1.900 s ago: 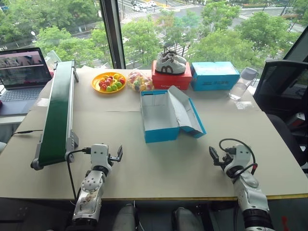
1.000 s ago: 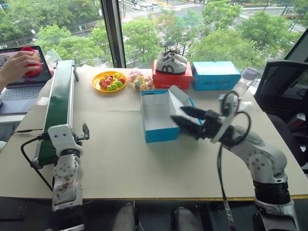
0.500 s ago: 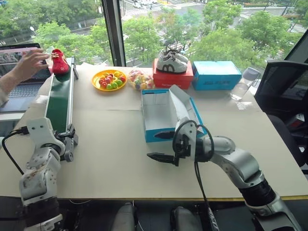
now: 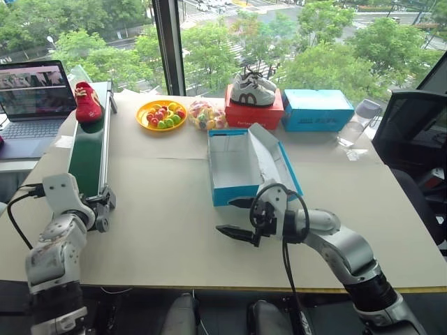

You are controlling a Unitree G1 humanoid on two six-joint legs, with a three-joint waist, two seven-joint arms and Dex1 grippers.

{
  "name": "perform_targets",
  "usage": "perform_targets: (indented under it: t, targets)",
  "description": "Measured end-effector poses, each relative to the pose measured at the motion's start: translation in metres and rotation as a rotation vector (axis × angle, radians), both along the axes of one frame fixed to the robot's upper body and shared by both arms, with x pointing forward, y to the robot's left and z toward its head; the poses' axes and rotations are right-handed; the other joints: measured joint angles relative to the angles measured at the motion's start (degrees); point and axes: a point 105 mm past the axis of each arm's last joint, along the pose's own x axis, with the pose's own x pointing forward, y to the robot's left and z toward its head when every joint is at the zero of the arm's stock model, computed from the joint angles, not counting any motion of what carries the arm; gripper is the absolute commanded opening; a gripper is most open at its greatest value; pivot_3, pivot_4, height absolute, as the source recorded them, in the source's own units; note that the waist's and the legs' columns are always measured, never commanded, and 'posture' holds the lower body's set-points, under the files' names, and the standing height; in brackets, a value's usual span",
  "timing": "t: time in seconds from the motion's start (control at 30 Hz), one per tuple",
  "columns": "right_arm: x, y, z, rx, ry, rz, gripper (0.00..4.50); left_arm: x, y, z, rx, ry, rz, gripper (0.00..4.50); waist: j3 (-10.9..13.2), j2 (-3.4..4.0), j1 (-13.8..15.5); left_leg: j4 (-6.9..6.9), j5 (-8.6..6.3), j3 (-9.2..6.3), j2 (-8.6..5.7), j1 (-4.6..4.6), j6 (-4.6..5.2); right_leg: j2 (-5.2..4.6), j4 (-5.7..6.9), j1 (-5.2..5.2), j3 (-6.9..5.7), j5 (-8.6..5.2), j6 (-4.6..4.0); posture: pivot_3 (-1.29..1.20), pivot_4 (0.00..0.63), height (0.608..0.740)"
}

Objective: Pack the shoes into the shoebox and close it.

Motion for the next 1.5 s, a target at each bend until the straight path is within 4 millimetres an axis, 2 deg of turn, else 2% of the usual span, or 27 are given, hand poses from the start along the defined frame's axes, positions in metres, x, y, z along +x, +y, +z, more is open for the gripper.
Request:
perform_targets:
  t: [0.13, 0.33, 0.97, 1.33, 1.43, 1.5]
  targets:
    - [0.003, -0.004, -0.014, -0.01, 0.038, -0.055, 4.49, 0.003, 0.009, 0.012, 0.032, 0.007, 0.016, 4.5, 0.0, -0.07, 0.0, -0.01, 0.0, 0.02, 0.0, 0.0, 0.0, 0.0, 0.01, -0.02, 0.02, 0.05, 0.08, 0.0, 0.15, 0.74]
    - [0.004, -0.002, -0.016, 0.004, 0.045, -0.066, 4.49, 0.007, 0.024, 0.038, 0.078, 0.0, 0.032, 4.5, 0.02, -0.14, -0.04, -0.02, -0.01, 0.03, 0.01, -0.01, -0.01, 0.01, 0.02, -0.06, 0.01, 0.1, 0.18, 0.0, 0.15, 0.74]
    - [0.003, 0.002, -0.018, 0.024, 0.049, -0.081, 4.49, 0.006, 0.031, 0.036, 0.093, 0.034, 0.063, 4.5, 0.03, -0.17, -0.05, -0.03, -0.02, 0.04, 0.02, -0.02, -0.03, 0.0, 0.04, -0.07, 0.01, 0.14, 0.22, 0.0, 0.15, 0.74]
    - [0.003, 0.004, -0.019, 0.034, 0.052, -0.087, 4.49, 0.008, 0.033, 0.045, 0.12, 0.012, 0.072, 4.5, 0.02, -0.18, -0.04, -0.03, -0.02, 0.05, 0.02, -0.02, -0.04, 0.0, 0.05, -0.07, 0.01, 0.17, 0.26, 0.0, 0.15, 0.74]
    - [0.003, 0.004, -0.018, 0.036, 0.052, -0.09, 4.5, 0.008, 0.032, 0.043, 0.114, 0.015, 0.07, 3.77, 0.02, -0.18, -0.04, -0.03, -0.02, 0.05, 0.01, -0.02, -0.04, 0.0, 0.05, -0.07, 0.02, 0.18, 0.29, 0.0, 0.15, 0.74]
    - [0.004, 0.003, -0.018, 0.037, 0.051, -0.094, 4.5, 0.008, 0.029, 0.036, 0.086, 0.02, 0.062, 3.02, 0.02, -0.18, -0.03, -0.02, -0.02, 0.06, 0.02, -0.02, -0.04, 0.0, 0.06, -0.07, 0.02, 0.19, 0.31, 0.0, 0.15, 0.74]
